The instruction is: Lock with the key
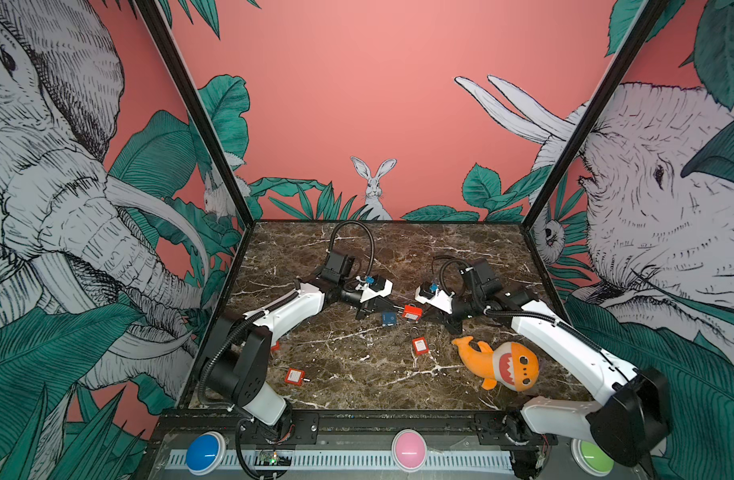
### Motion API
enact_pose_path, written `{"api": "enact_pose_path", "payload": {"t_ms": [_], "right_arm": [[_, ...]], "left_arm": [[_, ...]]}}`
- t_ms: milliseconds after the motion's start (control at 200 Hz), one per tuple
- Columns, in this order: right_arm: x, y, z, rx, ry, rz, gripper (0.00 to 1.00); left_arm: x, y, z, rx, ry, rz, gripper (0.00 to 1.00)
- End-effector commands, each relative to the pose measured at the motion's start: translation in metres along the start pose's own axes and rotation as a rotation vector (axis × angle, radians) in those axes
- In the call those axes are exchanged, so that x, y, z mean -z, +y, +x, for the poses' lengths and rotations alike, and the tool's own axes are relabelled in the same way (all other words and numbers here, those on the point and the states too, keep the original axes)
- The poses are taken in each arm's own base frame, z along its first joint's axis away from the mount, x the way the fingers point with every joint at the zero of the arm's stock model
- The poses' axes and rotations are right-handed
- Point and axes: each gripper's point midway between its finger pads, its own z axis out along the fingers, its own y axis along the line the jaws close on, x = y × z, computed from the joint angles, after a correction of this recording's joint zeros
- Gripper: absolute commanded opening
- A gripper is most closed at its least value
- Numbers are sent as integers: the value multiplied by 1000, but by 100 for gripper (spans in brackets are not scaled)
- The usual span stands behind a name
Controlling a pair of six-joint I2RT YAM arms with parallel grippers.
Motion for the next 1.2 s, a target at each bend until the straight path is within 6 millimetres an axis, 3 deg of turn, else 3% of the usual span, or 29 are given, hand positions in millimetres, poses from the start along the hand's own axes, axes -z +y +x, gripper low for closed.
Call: {"api": "enact_pose_path", "payload": {"t_ms": [0,115,425,485,575,695,775,971,1196], "right_arm": [[6,-6,9,64,25,72,0],[7,-1,23,76,55,84,0],[13,5,35,14,59,116,0],[13,0,39,-22,67,143,0],[16,-23,39,-119,56,277,0],[27,-51,44,-254,57,451,0],[30,-60,42,-339,29,500,0],[31,-70,58,-511,32,593,0],[23,-57,60,-532,-11,586,0]], "left_arm": [[7,-10,-9,10,-30,32,0],[12,-9,-8,7,-25,15,0],[19,-16,0,10,53,21,0],[21,-18,2,16,84,24,0],[24,-24,9,45,150,48,0],[30,-43,19,120,266,157,0],[29,-56,28,163,359,237,0],[26,-70,52,208,541,297,0],[19,-87,80,258,728,393,0]]}}
